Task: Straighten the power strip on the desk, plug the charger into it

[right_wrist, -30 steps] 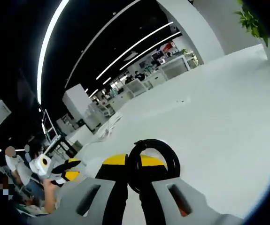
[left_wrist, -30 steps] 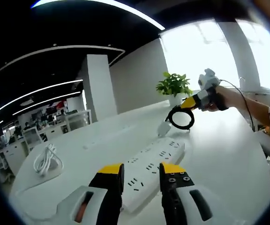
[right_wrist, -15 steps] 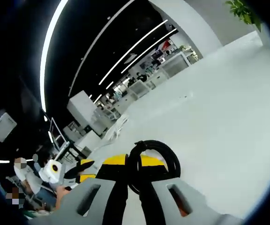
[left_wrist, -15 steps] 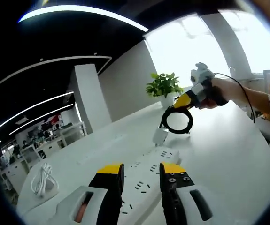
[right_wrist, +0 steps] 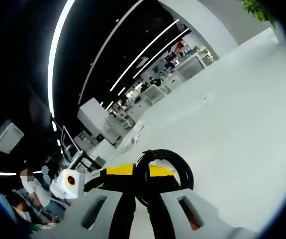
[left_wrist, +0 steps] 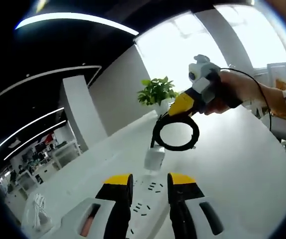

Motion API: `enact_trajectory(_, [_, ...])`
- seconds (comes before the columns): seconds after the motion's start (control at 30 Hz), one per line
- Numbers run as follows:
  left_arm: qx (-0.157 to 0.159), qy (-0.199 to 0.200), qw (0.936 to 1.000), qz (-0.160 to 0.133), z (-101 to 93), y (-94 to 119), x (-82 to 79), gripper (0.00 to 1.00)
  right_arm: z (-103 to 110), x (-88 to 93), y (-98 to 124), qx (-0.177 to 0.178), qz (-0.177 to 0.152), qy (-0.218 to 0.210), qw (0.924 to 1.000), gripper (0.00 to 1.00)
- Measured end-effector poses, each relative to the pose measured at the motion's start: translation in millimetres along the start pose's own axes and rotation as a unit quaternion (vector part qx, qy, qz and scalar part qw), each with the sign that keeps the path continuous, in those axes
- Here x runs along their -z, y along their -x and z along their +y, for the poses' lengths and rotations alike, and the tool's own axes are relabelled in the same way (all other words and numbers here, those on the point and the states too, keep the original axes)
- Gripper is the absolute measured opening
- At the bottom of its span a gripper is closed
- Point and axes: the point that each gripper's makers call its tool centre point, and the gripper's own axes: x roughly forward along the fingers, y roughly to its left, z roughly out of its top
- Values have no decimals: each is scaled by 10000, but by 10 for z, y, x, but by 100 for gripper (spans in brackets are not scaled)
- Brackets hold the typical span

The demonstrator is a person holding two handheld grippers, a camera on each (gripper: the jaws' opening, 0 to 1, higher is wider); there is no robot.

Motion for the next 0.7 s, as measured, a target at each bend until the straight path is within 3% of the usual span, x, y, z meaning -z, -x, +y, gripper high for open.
enact_trajectory(0.17, [23, -221, 9997, -88, -124, -139, -88, 27, 199, 30, 66, -139, -17, 79, 9999, 6])
enact_trajectory(0.33, [-224, -188, 9995, -142, -41, -171, -108, 29, 290, 27, 110, -218, -39, 48, 9997, 5])
enact_trajectory(0.47, [-52, -86, 9995, -294, -88, -178, -152, 31, 347, 50, 97, -273, -25, 31, 9996, 5])
enact_trajectory(0.7, [-28, -102, 9997, -223, -106, -289, -86, 32, 412, 114, 12, -400, 103, 42, 9991, 4])
